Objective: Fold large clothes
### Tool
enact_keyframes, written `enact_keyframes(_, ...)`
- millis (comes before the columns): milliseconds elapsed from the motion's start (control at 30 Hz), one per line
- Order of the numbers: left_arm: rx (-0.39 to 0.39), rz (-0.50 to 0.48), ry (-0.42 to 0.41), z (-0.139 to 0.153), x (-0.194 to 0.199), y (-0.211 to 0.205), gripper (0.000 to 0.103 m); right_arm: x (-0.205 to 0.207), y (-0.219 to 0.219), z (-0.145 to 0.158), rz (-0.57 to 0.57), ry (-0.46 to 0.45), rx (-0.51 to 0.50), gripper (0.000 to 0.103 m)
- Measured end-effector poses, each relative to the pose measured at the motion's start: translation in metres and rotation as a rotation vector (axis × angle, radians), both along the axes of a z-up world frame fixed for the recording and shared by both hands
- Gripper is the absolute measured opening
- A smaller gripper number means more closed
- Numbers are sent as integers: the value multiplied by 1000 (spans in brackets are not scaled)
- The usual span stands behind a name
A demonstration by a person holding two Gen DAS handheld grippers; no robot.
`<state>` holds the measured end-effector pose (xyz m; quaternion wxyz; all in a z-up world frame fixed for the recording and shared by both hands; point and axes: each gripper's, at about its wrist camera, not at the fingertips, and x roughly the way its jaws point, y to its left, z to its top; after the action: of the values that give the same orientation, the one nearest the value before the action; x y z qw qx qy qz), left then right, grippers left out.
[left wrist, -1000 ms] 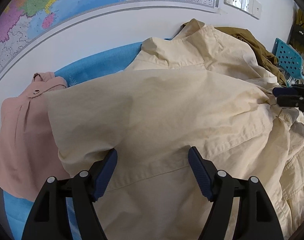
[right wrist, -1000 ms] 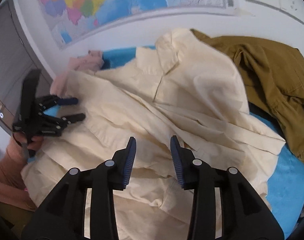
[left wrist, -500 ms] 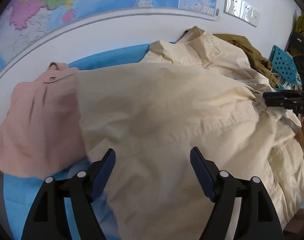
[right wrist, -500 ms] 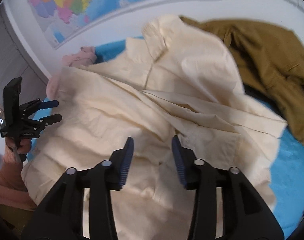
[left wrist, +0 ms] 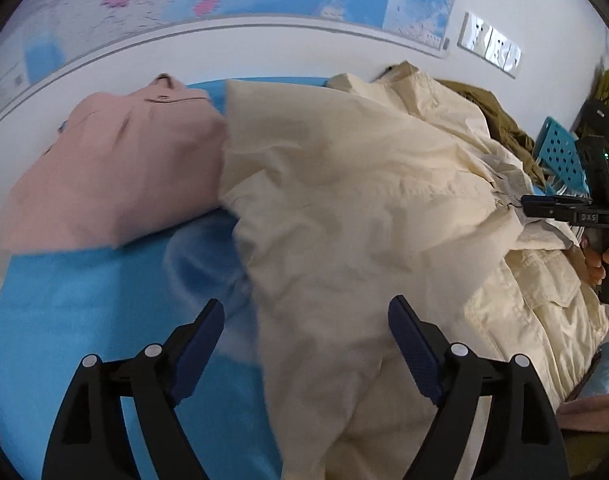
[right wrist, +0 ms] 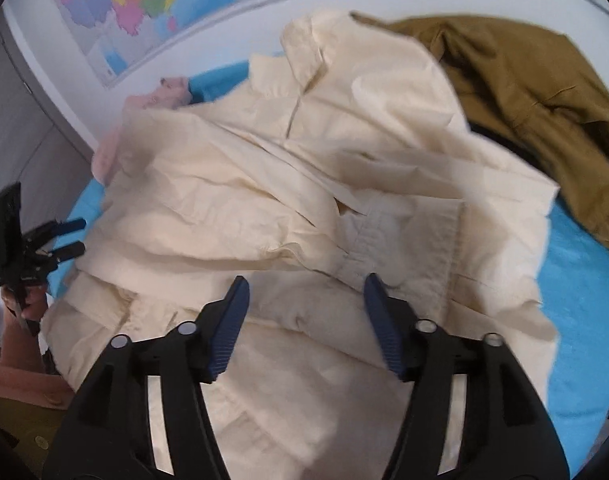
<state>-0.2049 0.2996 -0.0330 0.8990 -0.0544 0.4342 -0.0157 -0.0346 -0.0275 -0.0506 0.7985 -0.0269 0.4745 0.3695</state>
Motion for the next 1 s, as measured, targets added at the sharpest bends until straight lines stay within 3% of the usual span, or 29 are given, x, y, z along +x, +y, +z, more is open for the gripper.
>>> enact_keyframes(200, -71, 9, 6, -5, -36, 10, 85, -25, -47, 24, -60, -11, 125, 69)
enact_keyframes(333, -179, 12, 37, -17, -55, 19, 85, -49, -88, 26, -127, -4, 192, 83)
enact_keyframes(533, -281, -5, 81, -40, -80, 17, 85, -81, -157, 2, -262, 85, 303, 91)
enact_keyframes(600, -314, -21, 73, -43, -86, 16, 91, -91, -175, -12, -289, 133, 342, 92)
enact_keyframes(800, -396, -128, 83, -45, -98, -2, 96, -116, -178, -45, -263, 241, 377, 94)
enact_keyframes(1000, -473, -154, 73, -47, -102, -17, 96, -133, -154, -43, -161, 216, 421, 97)
